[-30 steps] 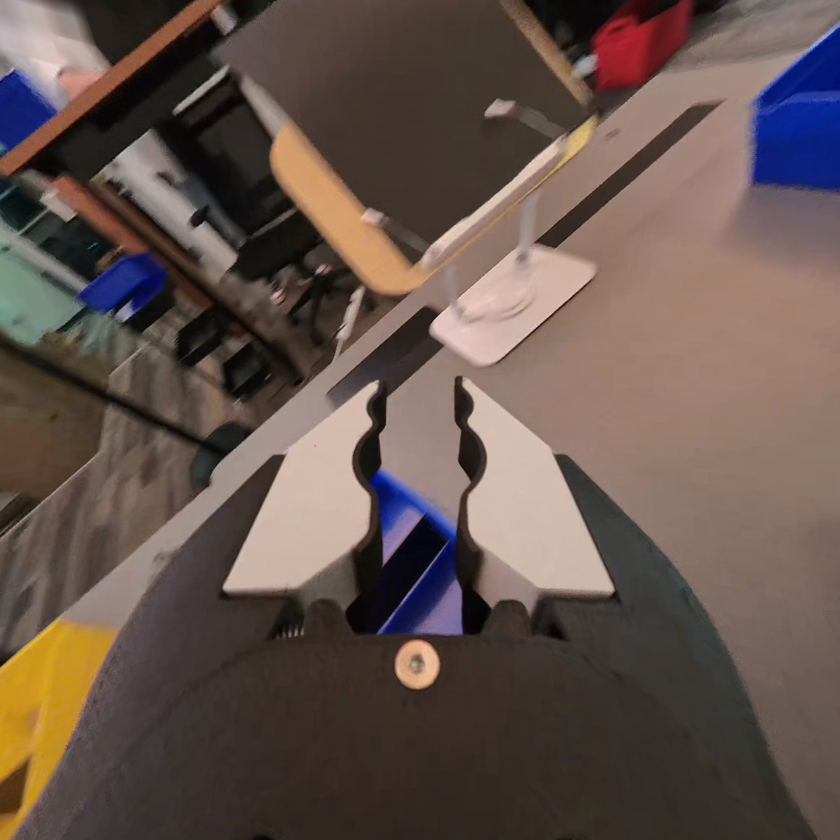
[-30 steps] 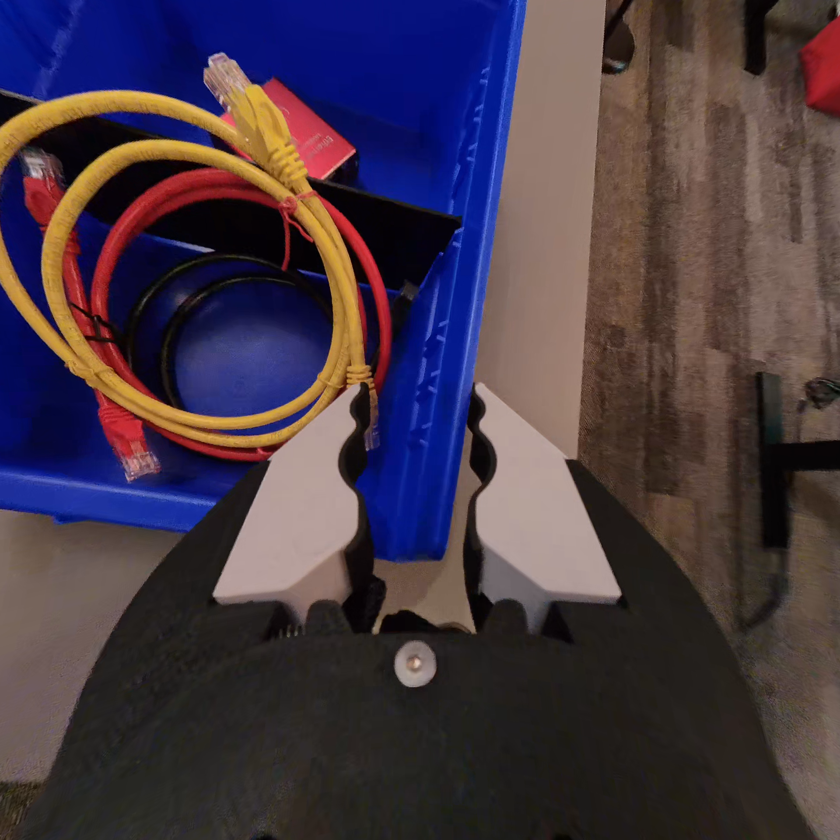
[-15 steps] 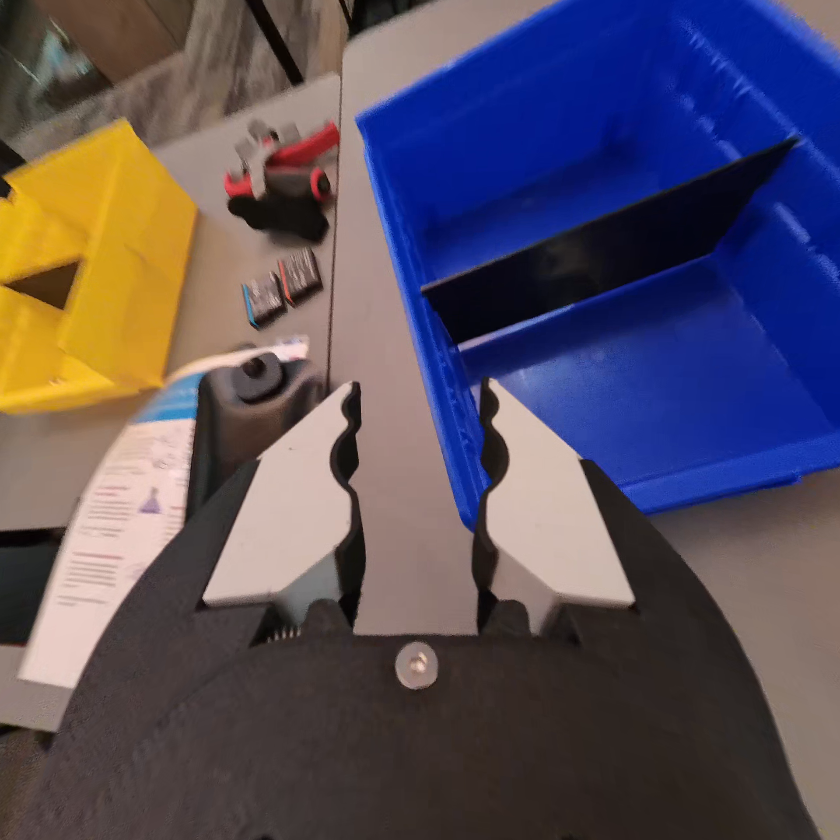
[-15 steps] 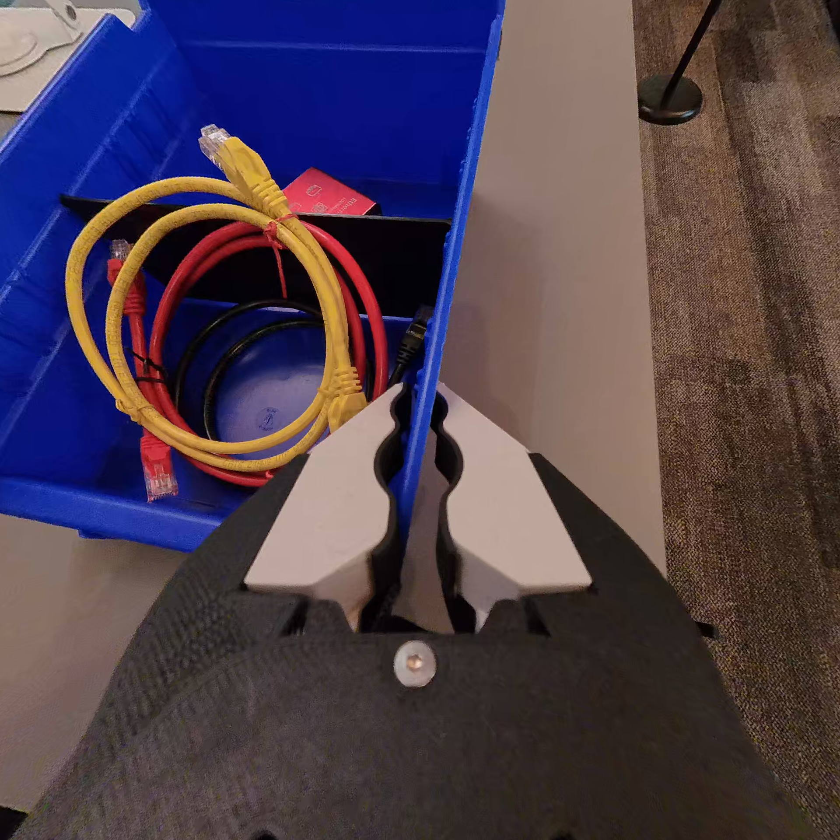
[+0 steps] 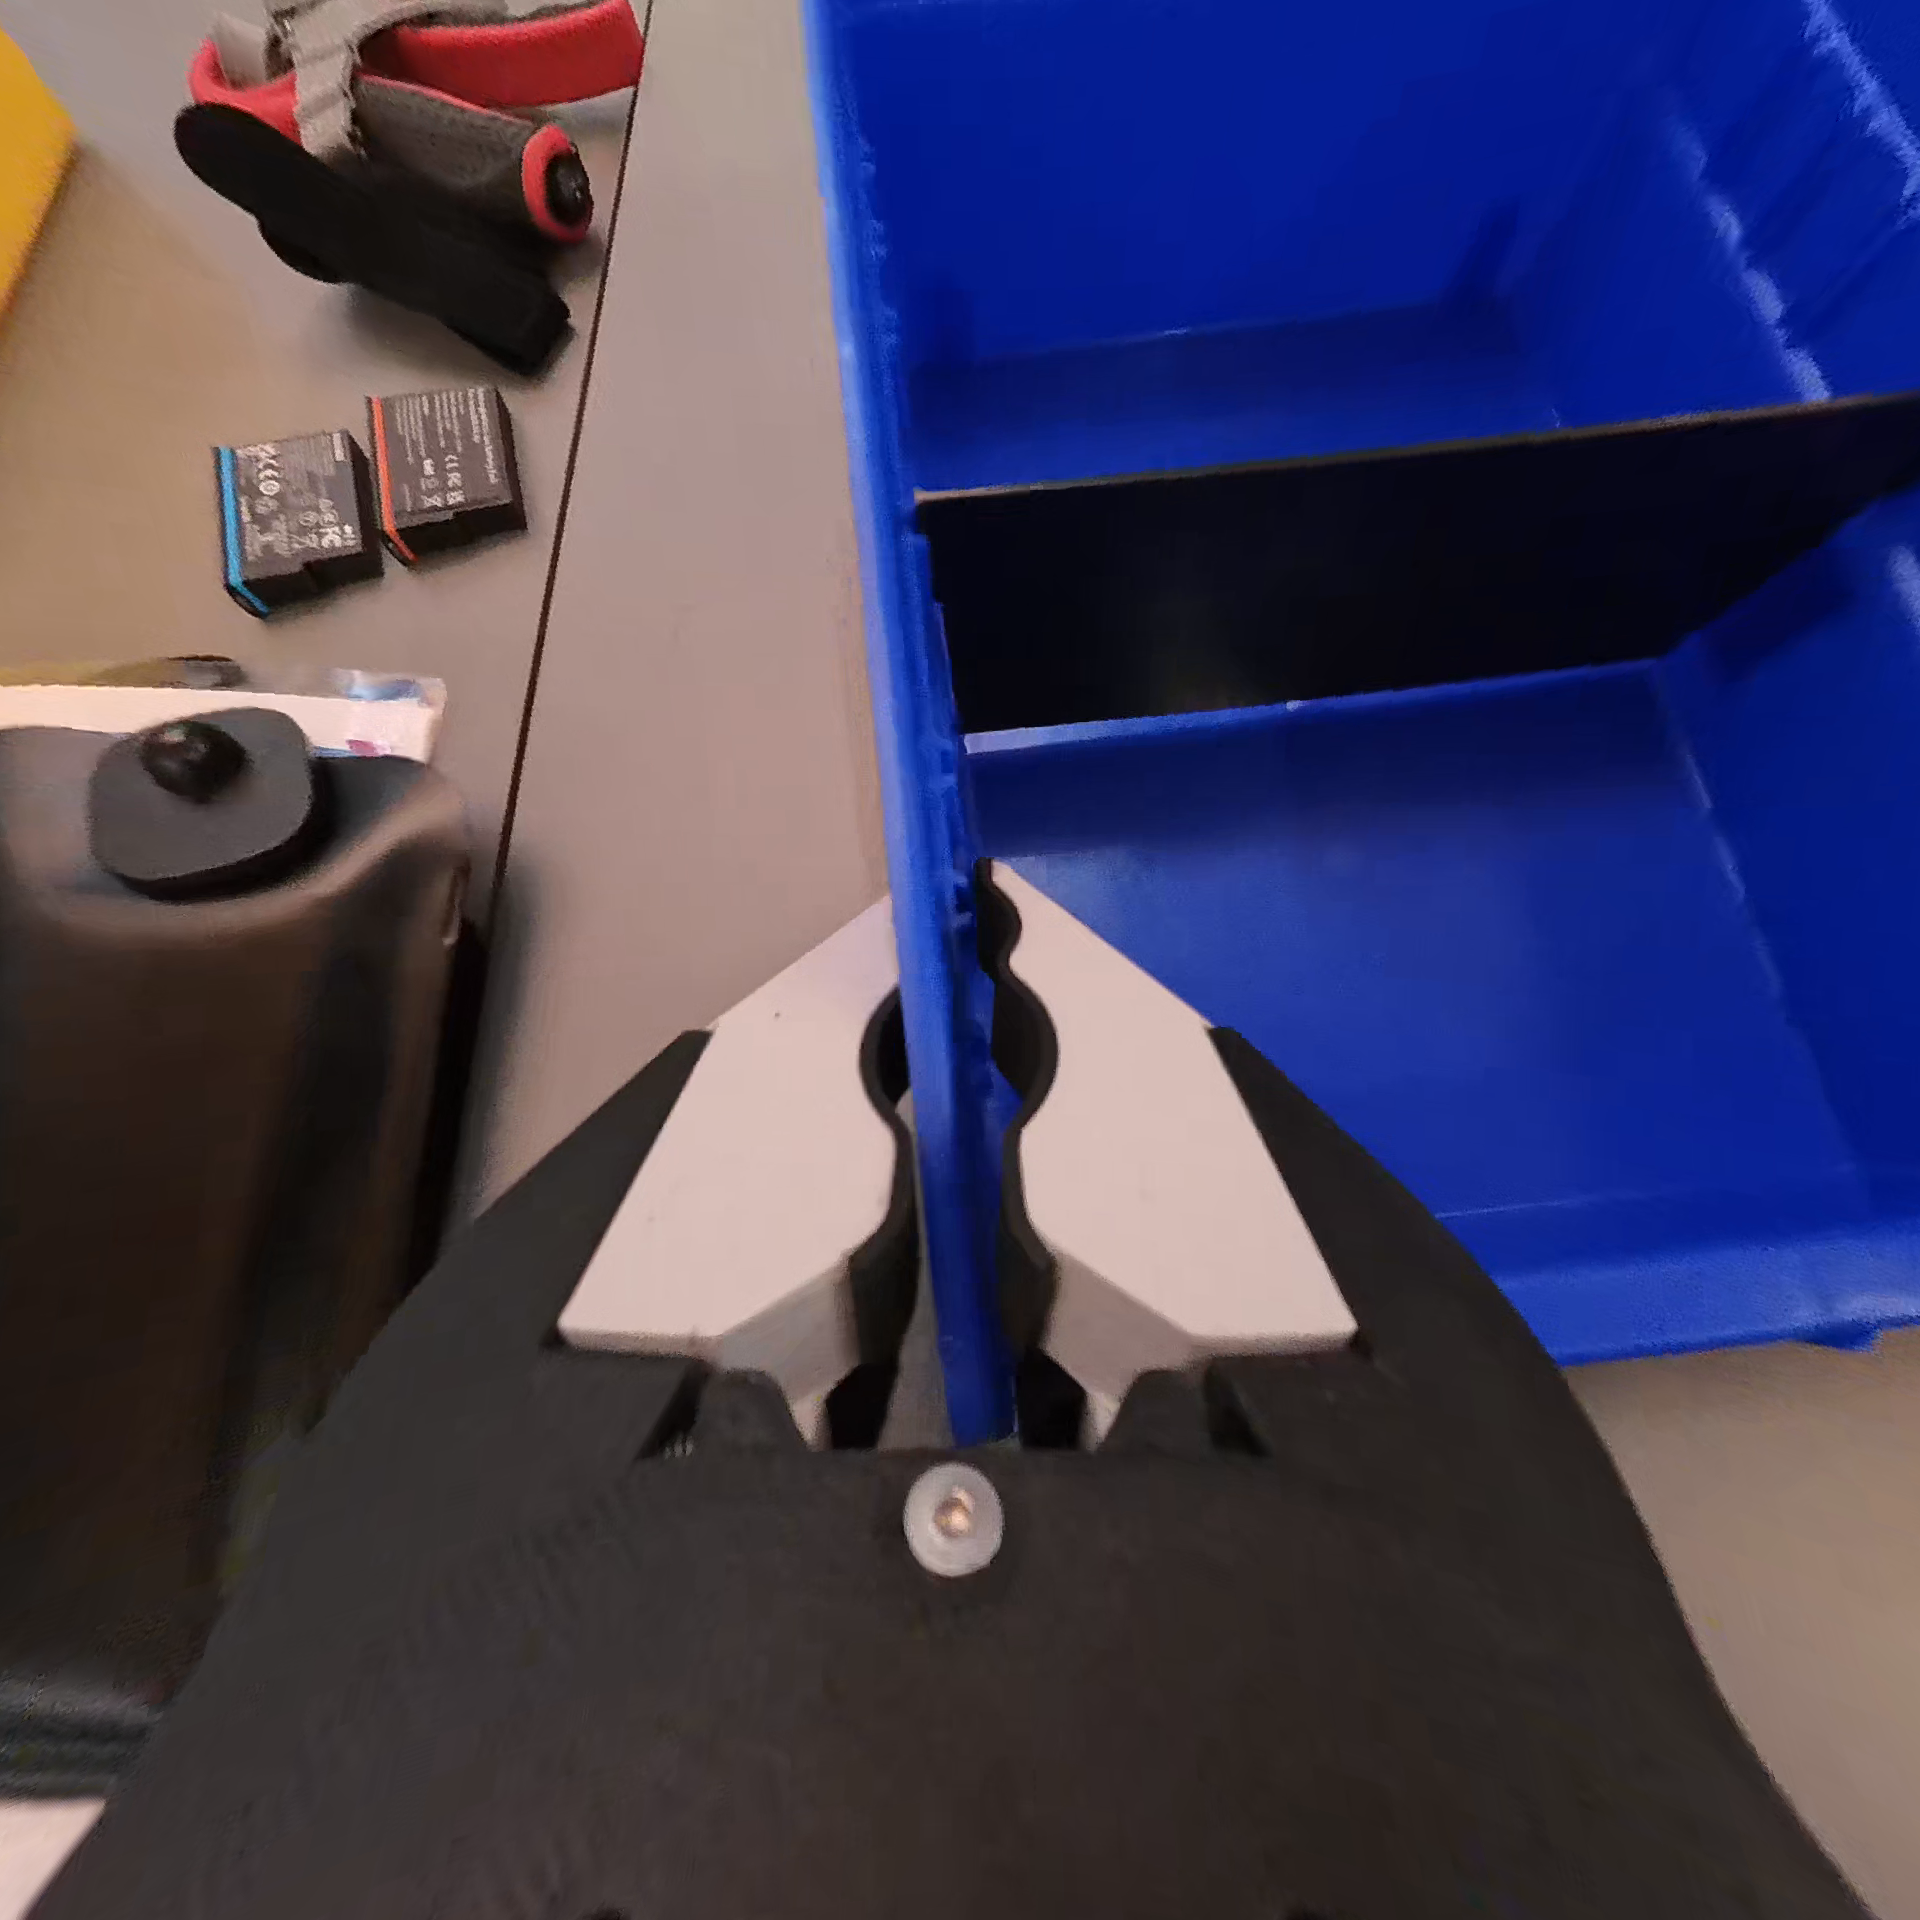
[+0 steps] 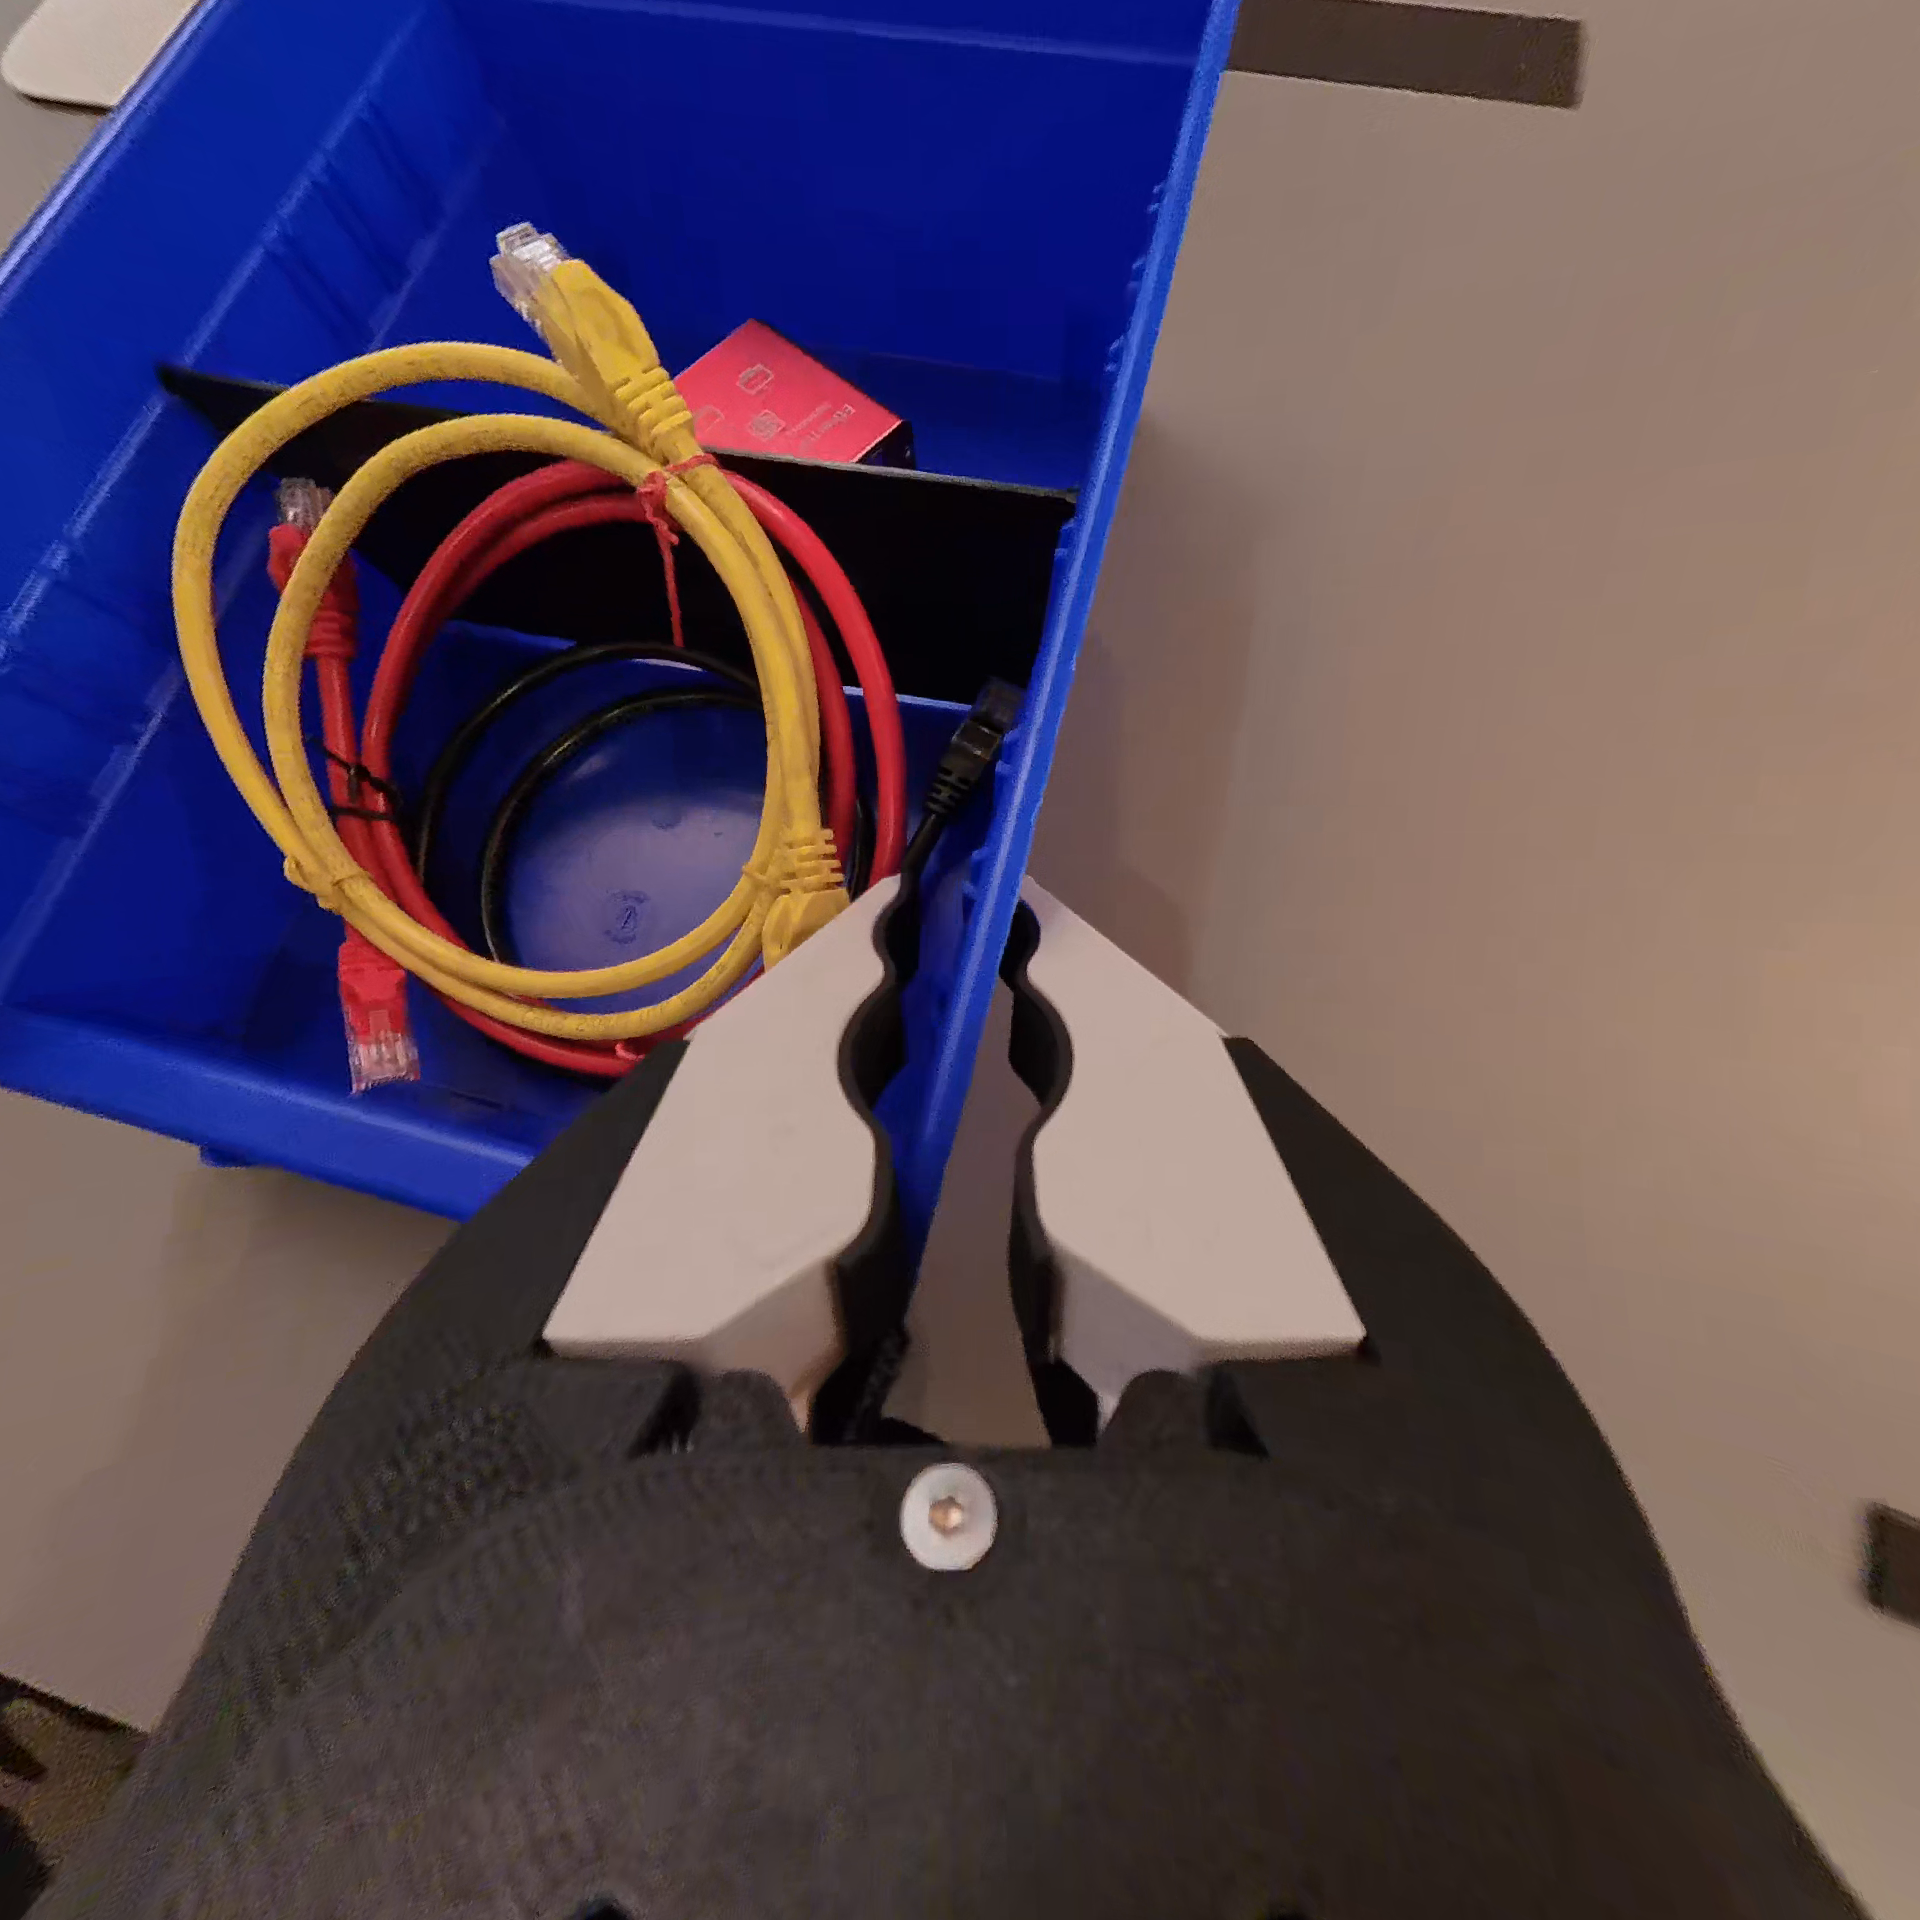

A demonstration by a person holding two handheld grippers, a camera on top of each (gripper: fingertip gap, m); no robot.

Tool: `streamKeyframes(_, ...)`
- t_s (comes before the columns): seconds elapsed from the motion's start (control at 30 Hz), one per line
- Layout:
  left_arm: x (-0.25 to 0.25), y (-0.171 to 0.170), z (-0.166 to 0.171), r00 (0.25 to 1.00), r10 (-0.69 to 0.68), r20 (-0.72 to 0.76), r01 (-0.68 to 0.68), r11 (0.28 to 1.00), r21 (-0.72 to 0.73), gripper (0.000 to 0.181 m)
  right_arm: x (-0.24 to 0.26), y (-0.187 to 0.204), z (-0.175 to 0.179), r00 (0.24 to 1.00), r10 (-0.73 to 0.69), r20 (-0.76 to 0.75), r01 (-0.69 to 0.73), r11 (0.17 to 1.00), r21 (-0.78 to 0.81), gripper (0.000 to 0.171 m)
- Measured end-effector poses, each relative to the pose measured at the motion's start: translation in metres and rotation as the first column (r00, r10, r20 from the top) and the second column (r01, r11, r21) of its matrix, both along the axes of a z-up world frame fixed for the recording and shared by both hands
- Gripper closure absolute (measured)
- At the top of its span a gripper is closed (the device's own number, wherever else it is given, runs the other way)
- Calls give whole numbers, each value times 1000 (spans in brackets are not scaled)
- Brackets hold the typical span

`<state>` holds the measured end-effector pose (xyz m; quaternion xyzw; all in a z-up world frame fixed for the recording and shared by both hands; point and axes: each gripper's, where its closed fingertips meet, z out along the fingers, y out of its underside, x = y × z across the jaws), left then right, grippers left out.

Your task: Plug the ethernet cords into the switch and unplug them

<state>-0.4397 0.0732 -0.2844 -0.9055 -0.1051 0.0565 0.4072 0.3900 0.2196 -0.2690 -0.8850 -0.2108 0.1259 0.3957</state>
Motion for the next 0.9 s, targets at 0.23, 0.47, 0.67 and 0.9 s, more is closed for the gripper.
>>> streamKeyframes(0.23,-7,11,7,994,46,103,-57,993,108,179,-68,-10,0,995,103,3,-103,994,-31,147)
streamKeyframes(0.47,-43,-9,35,969,155,191,-204,939,276,177,-139,-18,-1,986,167,3,-167,986,-27,145)
streamKeyframes(0.67,-69,-29,79,966,192,173,-247,879,408,176,-217,-37,-1,969,247,6,-247,968,-35,138)
streamKeyframes(0.9,-79,-45,118,968,205,143,-249,834,492,175,-336,-69,-1,931,362,-46,-363,932,-12,123)
